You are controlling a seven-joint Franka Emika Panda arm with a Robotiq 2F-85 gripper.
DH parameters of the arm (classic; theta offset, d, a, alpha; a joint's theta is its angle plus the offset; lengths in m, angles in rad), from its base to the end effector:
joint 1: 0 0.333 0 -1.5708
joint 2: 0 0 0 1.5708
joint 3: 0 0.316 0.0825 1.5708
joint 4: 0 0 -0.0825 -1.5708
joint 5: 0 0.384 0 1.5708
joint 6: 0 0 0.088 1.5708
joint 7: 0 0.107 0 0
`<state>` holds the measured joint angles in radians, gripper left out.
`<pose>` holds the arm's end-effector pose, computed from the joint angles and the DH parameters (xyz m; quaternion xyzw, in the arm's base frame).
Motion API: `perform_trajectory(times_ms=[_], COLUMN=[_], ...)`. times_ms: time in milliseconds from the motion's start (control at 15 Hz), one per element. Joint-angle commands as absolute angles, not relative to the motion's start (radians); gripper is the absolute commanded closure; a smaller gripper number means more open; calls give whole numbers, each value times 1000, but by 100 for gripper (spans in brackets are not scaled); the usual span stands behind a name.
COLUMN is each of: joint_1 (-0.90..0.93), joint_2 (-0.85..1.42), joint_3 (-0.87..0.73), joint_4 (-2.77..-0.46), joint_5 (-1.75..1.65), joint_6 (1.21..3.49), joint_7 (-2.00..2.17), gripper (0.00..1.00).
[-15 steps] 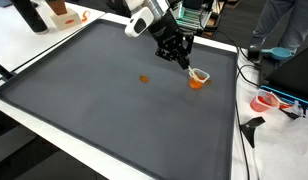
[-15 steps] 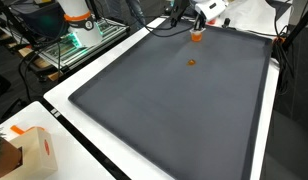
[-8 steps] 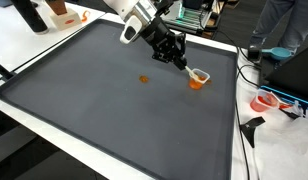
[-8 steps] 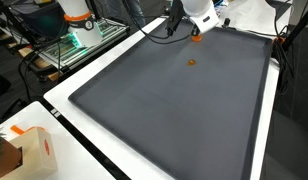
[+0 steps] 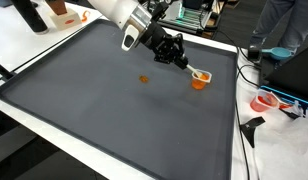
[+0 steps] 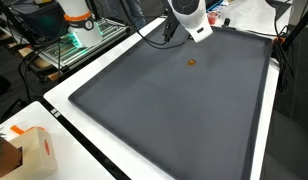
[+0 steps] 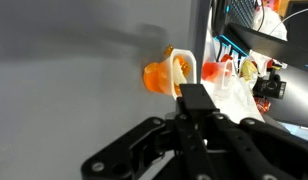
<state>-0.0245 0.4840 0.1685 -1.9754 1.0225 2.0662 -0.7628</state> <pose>0.5754 0.1264 0.2188 -0.8897 -0.0861 0.0420 0.4465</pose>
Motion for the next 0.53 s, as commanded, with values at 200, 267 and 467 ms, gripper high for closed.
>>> perform_trajectory(times_ms=[200, 267, 467], joint_1=[-34, -35, -40], joint_2=[511, 514, 523], joint_3=[145, 141, 129], joint_4=[-1971, -1970, -1968], joint_5=[1122, 1134, 1166], joint_6=[1984, 1970, 1930], joint_7=[-836, -844, -859], gripper=[97, 97, 97])
